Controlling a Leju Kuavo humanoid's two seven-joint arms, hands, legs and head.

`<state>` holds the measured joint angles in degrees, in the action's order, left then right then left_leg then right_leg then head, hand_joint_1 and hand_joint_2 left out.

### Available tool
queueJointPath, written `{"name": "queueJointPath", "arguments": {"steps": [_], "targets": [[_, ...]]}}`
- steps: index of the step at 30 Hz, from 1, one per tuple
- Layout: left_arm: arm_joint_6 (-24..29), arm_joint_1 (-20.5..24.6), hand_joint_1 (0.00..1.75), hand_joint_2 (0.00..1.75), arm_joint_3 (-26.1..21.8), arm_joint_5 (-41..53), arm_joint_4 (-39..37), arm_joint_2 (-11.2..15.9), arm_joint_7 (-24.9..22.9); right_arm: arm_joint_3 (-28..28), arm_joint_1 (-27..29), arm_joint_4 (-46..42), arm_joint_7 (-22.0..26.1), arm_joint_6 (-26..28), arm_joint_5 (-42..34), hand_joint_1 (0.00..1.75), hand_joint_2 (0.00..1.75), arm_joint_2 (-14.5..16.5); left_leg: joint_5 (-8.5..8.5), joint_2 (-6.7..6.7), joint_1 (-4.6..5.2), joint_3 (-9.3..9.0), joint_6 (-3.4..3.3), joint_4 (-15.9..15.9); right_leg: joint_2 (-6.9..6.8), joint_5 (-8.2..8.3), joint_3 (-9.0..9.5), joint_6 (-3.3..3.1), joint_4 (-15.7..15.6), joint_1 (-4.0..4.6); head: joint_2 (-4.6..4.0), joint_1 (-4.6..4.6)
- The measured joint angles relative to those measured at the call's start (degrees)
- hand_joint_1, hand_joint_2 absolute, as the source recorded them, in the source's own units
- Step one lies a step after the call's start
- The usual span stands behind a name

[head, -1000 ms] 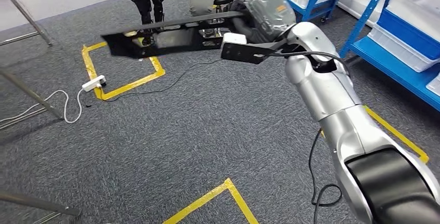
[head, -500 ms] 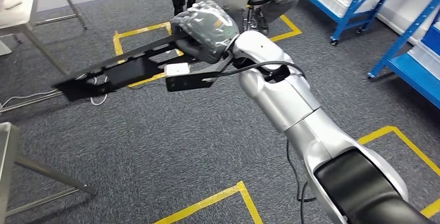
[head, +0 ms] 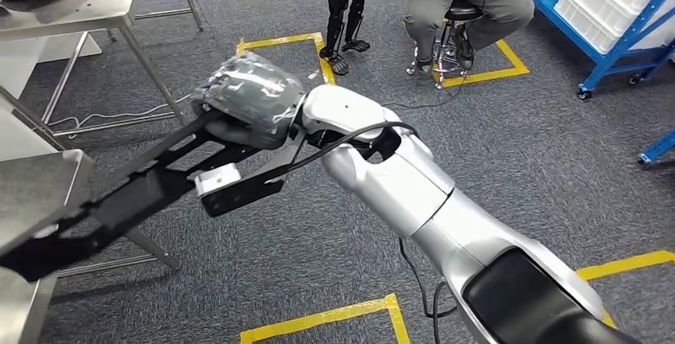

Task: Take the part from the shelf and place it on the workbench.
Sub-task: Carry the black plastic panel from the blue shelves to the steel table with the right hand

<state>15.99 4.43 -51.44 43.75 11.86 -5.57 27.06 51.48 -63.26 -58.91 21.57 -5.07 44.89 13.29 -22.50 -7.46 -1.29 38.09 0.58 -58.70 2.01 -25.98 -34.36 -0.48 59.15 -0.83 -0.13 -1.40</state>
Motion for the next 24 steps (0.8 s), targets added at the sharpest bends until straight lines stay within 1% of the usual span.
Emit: {"name": "queueJointPath", "arguments": {"steps": [1,2,3,4,5,6,7,8,9,10,11,12,13,14,15,16,17,18,19,20,21,22,23,24], "targets": [[0.03,-0.08,0.00,1.75,-0.20,-0.07,-0.01,0.00,-0.07,0.45,-0.13,-0.25,-0.23,-0.09,-0.02,1.75,1.75,0.21,-0.91,1.50,0.05,0.68,0.20,-1.44,-0.67,0.09,0.14,-0.41,-0.17,-0.05,0.00,-0.16],[0.05,-0.08,0.00,1.75,-0.35,-0.17,-0.01,-0.02,-0.13,0.81,-0.25,-0.35,-0.43,-0.11,-0.05,1.75,1.75,0.33,-2.49,3.45,0.08,1.95,0.35,-4.20,-1.37,0.08,0.27,-0.75,-0.27,0.02,0.00,-0.30],[0.05,-0.06,0.00,1.75,-0.46,-0.29,-0.02,-0.07,-0.19,1.12,-0.34,-0.38,-0.63,-0.11,-0.08,1.75,1.75,0.42,-4.41,5.53,0.14,3.68,0.52,-7.89,-2.15,0.01,0.35,-1.05,-0.29,0.27,0.00,-0.43],[0.05,-0.03,0.00,1.75,-0.53,-0.39,-0.02,-0.08,-0.24,1.40,-0.40,-0.37,-0.79,-0.12,-0.11,1.75,1.75,0.40,-6.11,6.48,0.07,5.53,0.68,-11.70,-2.92,-0.07,0.36,-1.26,-0.29,0.50,0.00,-0.49],[0.05,-0.06,0.00,1.75,-0.57,-0.48,-0.03,-0.12,-0.28,1.66,-0.41,-0.35,-0.89,-0.12,-0.13,1.75,1.75,0.38,-7.15,6.98,0.01,6.93,0.78,-14.60,-3.69,-0.14,0.36,-1.35,-0.28,0.69,0.00,-0.46],[0.05,-0.13,0.00,1.75,-0.59,-0.51,-0.03,-0.16,-0.31,1.90,-0.40,-0.33,-0.95,-0.13,-0.13,1.75,1.75,0.39,-7.17,7.22,-0.02,7.35,0.82,-15.57,-4.40,-0.19,0.35,-1.42,-0.28,0.82,0.00,-0.47],[0.05,-0.20,0.00,1.75,-0.62,-0.53,-0.04,-0.18,-0.33,2.13,-0.40,-0.31,-0.98,-0.14,-0.13,1.75,1.75,0.39,-6.24,7.45,-0.03,6.60,0.79,-14.39,-5.06,-0.24,0.37,-1.46,-0.27,0.92,0.00,-0.48],[0.05,-0.24,0.00,1.75,-0.66,-0.54,-0.04,-0.18,-0.34,2.33,-0.42,-0.30,-0.99,-0.14,-0.14,1.75,1.75,0.40,-4.69,7.90,-0.02,4.76,0.67,-11.28,-5.66,-0.29,0.41,-1.49,-0.27,1.00,0.00,-0.47],[0.05,-0.24,0.00,1.75,-0.72,-0.54,-0.04,-0.17,-0.35,2.51,-0.46,-0.29,-1.00,-0.14,-0.15,1.75,1.75,0.43,-3.25,9.02,0.08,2.39,0.46,-7.26,-6.18,-0.36,0.48,-1.46,-0.26,1.13,0.00,-0.49],[0.05,-0.20,0.00,1.75,-0.79,-0.54,-0.03,-0.15,-0.35,2.63,-0.53,-0.29,-1.00,-0.14,-0.16,1.75,1.75,0.45,-2.17,9.99,0.27,0.36,0.17,-3.83,-6.62,-0.49,0.51,-1.32,-0.23,1.38,0.00,-0.46],[0.05,-0.14,0.00,1.75,-0.87,-0.54,-0.03,-0.14,-0.35,2.72,-0.61,-0.29,-1.00,-0.14,-0.17,1.75,1.75,0.48,-1.64,10.66,0.48,-0.93,-0.19,-1.58,-7.04,-0.62,0.56,-1.12,-0.20,1.58,0.00,-0.41],[0.05,-0.09,0.00,1.75,-0.94,-0.54,-0.02,-0.13,-0.35,2.84,-0.68,-0.27,-0.99,-0.14,-0.17,1.75,1.75,0.49,-1.58,10.91,0.72,-1.43,-0.55,-0.60,-7.47,-0.74,0.62,-0.90,-0.20,1.75,0.00,-0.36],[0.05,-0.08,0.00,1.75,-1.00,-0.54,-0.02,-0.10,-0.35,2.97,-0.75,-0.22,-0.99,-0.12,-0.15,1.75,1.75,0.51,-1.51,10.28,0.91,-1.39,-0.92,-0.50,-7.97,-0.84,0.72,-0.66,-0.25,1.83,0.00,-0.31],[0.05,-0.12,0.00,1.75,-1.06,-0.54,-0.02,-0.10,-0.35,3.13,-0.82,-0.17,-0.98,-0.08,-0.08,1.75,1.75,0.59,-1.34,9.65,0.85,-1.50,-1.34,-0.26,-8.20,-0.96,0.80,-0.39,-0.21,1.80,0.00,-0.27],[0.07,-0.16,0.00,1.75,-1.11,-0.54,-0.02,-0.11,-0.32,3.36,-0.97,-0.08,-0.98,-0.03,0.02,1.75,1.75,0.68,-1.16,9.11,0.78,-1.68,-1.70,0.04,-7.57,-1.24,0.72,-0.16,0.16,1.70,0.00,-0.26],[0.10,-0.16,0.00,1.75,-1.15,-0.54,-0.02,-0.13,-0.28,3.60,-1.23,0.05,-0.98,0.03,0.14,1.75,1.75,0.74,-0.96,8.58,0.64,-1.88,-2.07,0.33,-6.36,-1.95,0.22,-0.03,1.41,1.59,0.00,-0.25],[0.13,-0.10,0.00,1.75,-1.19,-0.52,-0.02,-0.14,-0.19,3.85,-1.48,0.21,-0.99,0.10,0.23,1.75,1.75,0.73,-0.78,8.04,0.49,-2.05,-2.39,0.56,-4.85,-3.12,-0.91,-0.03,3.88,1.41,0.00,-0.17],[0.14,0.00,0.00,1.75,-1.22,-0.50,-0.02,-0.15,-0.01,4.10,-1.69,0.45,-1.03,0.16,0.28,1.75,1.75,0.58,-0.72,7.39,0.49,-2.04,-2.55,0.60,-3.47,-4.59,-2.59,-0.14,7.47,1.18,0.00,-0.11],[0.11,0.10,0.00,1.75,-1.25,-0.45,-0.02,-0.12,0.22,4.32,-1.80,0.72,-1.08,0.22,0.31,1.75,1.75,0.35,-0.68,6.67,0.48,-2.00,-2.68,0.59,-2.80,-6.06,-4.54,-0.22,11.47,1.02,0.00,-0.04],[0.03,0.14,0.00,1.75,-1.27,-0.40,-0.02,-0.10,0.57,4.49,-1.77,1.00,-1.12,0.28,0.32,1.75,1.75,0.11,-0.65,5.89,0.48,-1.98,-2.73,0.58,-2.55,-7.00,-6.21,-0.12,14.71,0.88,0.00,0.01],[-0.07,0.10,0.00,1.75,-1.29,-0.38,-0.02,-0.09,1.04,4.64,-1.72,1.27,-1.17,0.32,0.34,1.75,1.75,-0.12,-0.64,5.09,0.45,-1.97,-2.71,0.55,-2.43,-7.17,-7.10,0.17,16.23,0.76,0.00,0.02],[-0.19,0.06,0.00,1.75,-1.32,-0.46,-0.02,-0.11,1.68,4.79,-1.69,1.51,-1.18,0.34,0.32,1.75,1.75,-0.29,-0.63,4.31,0.41,-1.97,-2.68,0.52,-2.29,-6.42,-6.92,0.64,15.48,0.63,0.00,0.03],[-0.28,0.02,0.00,1.75,-1.38,-0.66,-0.02,-0.14,2.45,4.92,-1.70,1.71,-1.19,0.35,0.27,1.75,1.75,-0.42,-0.62,3.53,0.33,-1.98,-2.61,0.46,-1.95,-4.95,-5.71,1.20,12.58,0.43,0.00,0.02],[-0.31,-0.01,0.00,1.75,-1.51,-0.97,-0.02,-0.16,3.37,5.06,-1.76,1.92,-1.20,0.38,0.18,1.75,1.75,-0.54,-0.63,2.76,0.25,-1.94,-2.45,0.38,-0.93,-3.19,-3.86,1.76,8.35,0.11,0.00,0.04]]}}
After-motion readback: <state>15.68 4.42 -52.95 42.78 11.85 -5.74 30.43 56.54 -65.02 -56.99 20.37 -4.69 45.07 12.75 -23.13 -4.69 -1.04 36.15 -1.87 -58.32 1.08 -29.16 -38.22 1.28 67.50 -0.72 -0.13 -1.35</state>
